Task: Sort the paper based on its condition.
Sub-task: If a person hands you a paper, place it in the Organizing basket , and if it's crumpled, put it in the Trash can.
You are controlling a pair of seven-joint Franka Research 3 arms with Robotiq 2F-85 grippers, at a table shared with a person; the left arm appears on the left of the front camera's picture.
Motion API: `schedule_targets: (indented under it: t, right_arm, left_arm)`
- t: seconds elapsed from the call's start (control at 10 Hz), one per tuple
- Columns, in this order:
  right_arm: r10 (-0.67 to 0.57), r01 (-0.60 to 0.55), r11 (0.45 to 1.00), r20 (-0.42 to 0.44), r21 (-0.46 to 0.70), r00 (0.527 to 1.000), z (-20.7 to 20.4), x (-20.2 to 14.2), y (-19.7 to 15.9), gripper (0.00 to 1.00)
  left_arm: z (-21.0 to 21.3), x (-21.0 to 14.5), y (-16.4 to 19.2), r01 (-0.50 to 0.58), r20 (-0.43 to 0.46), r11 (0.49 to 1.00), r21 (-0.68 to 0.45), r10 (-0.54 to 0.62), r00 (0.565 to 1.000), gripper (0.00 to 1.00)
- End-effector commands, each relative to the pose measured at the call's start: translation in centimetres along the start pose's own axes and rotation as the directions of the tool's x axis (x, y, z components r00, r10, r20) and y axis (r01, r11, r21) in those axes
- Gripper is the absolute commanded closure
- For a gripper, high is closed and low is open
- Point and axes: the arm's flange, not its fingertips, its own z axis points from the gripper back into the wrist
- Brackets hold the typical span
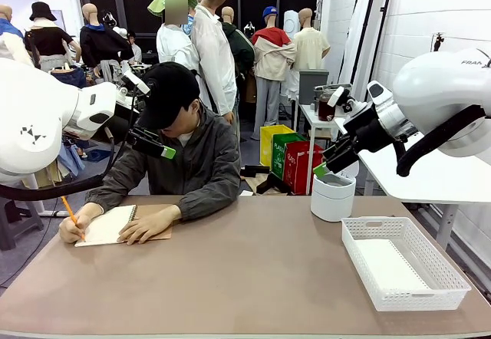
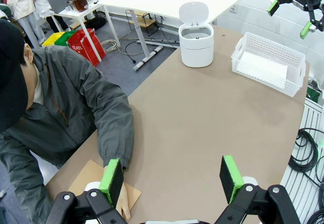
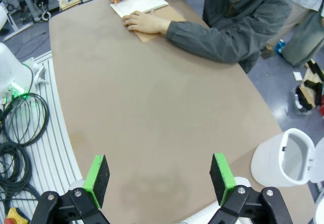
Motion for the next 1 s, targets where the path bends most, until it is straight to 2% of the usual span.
schedule_targets:
  t: [0.0, 0.9]
  right_arm:
    - [0.005, -0.005, 1.000, -0.004, 0.003, 1.000, -0.06, -0.07, -0.01, 0.00]
    - [0.005, -0.005, 1.000, -0.004, 0.003, 1.000, -0.06, -0.07, -0.01, 0.00]
  left_arm:
    - [-0.07, -0.15, 0.11, 0.010, -0.004, 1.000, -0.004, -0.010, 1.000, 0.00]
    - [-0.07, -0.15, 0.11, 0.010, -0.004, 1.000, -0.004, -0.010, 1.000, 0.00]
